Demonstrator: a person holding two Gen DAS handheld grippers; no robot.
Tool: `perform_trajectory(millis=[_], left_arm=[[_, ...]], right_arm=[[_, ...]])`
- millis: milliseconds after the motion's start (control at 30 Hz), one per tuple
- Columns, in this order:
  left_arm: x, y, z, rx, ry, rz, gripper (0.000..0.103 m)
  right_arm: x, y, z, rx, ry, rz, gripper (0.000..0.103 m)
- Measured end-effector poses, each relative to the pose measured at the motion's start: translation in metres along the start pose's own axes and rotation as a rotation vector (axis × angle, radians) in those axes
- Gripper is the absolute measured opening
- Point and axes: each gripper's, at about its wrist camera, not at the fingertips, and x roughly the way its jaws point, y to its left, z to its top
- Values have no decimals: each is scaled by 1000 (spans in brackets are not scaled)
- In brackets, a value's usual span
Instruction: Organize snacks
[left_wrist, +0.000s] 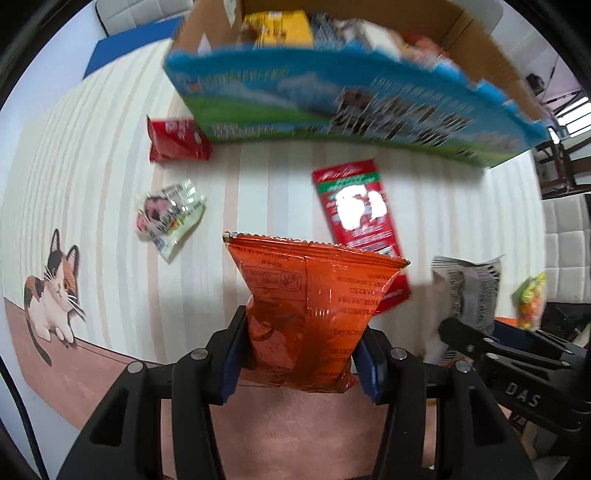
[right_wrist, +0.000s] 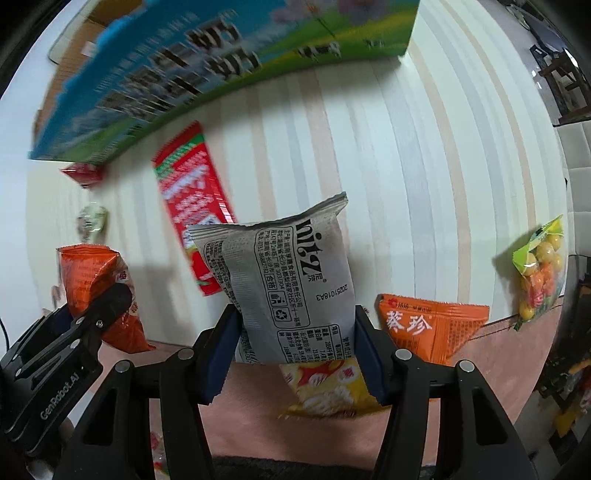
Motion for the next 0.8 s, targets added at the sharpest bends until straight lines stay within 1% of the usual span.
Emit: perform_trajectory(millis=[100, 267, 333, 400, 500, 600, 700, 800], left_arm=[[-28, 0, 2, 3, -46, -32, 49], [-69, -3, 8, 9, -103, -81, 49], [-85, -6, 18, 16, -121, -100, 49], [-94, -9, 28, 17, -128, -116, 49], [-109, -8, 49, 24, -151, -122, 49], [-119, -7, 72, 29, -178, -105, 49], [-124, -2, 102, 25, -191, -87, 49], [-121, 4, 130, 17, -181, -80, 49]], right_arm=[[-25, -2, -4, -12, -29, 32, 62], [-74, 6, -9, -28, -84, 91, 62], [-93, 9, -6, -36, -106, 117, 62], [-112, 17, -1, -44, -131, 136, 62], [-137, 24, 16, -53, -176, 147, 61], [-156, 34, 39, -55, -213, 144, 61], [-162, 49, 59, -51, -230, 137, 61], [-165, 55, 79, -43, -236, 124, 61]])
